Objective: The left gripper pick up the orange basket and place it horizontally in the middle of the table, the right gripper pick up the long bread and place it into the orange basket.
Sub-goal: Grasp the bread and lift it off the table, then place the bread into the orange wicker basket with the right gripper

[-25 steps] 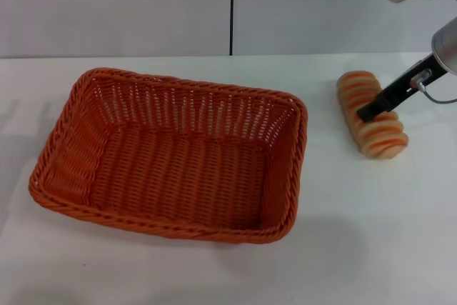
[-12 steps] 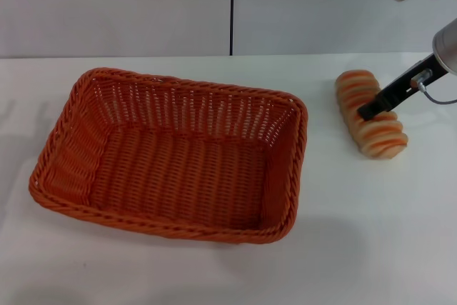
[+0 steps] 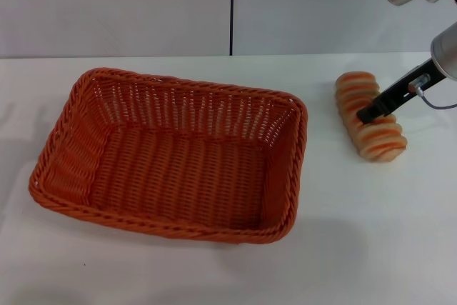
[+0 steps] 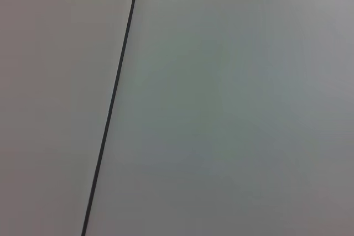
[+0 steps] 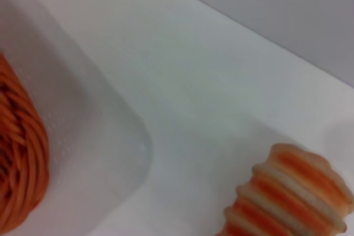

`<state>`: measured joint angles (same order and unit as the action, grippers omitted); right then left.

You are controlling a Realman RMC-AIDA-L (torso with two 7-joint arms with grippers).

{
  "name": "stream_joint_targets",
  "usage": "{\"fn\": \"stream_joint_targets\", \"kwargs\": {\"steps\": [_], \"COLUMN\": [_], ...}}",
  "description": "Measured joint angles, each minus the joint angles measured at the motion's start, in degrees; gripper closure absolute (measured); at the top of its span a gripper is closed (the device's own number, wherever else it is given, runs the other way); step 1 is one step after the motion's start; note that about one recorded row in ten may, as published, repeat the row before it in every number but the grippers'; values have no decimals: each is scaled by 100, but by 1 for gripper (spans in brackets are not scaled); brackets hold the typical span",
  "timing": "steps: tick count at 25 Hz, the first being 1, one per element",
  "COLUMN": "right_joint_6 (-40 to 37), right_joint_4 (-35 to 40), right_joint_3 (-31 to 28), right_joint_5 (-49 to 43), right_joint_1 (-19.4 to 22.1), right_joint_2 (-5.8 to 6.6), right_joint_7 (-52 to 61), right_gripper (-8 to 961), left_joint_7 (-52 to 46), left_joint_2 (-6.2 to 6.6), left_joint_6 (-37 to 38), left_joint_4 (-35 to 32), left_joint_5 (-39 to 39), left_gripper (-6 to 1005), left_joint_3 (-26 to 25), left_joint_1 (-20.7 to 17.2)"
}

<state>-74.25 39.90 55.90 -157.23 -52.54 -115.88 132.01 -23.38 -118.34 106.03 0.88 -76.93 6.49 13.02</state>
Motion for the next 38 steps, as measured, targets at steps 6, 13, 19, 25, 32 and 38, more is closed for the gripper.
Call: {"fn": "stream_joint_targets", "kwargs": {"steps": [6,13,19,25,32,38], "right_joint_6": [-22,-26,-40,-225,-299,-609], "right_joint_4": [125,284,541,908,2106,3154], "right_joint_3": [1,0,0,0,-304,-354], "right_joint_5": [134,323,660,1063,1395,3747], "right_joint_1": [103,248,436,682,1198,2003], "right_joint_2": [-13,-17,-20,22,-151,-211], "right_joint_7": [0,0,-1,-23,-82,-1199], "right_gripper": [661,704,732,782,794,799], "left_joint_7": [0,0,-36,-141,-156,-158], "left_joint_2": [4,5,6,13,13,22], "left_joint_6": [2,9,77,102,126,185], "left_joint_4": [0,0,0,-30,-41,-53], "left_joint_5": [-2,-4,13,22,28,31], "left_gripper": [459,460,461,460,459,461], "left_joint_3": [-11,-13,-47,-77,-80,-280], "left_joint_1": [-8,-35,-101,-124,-98,-188]}}
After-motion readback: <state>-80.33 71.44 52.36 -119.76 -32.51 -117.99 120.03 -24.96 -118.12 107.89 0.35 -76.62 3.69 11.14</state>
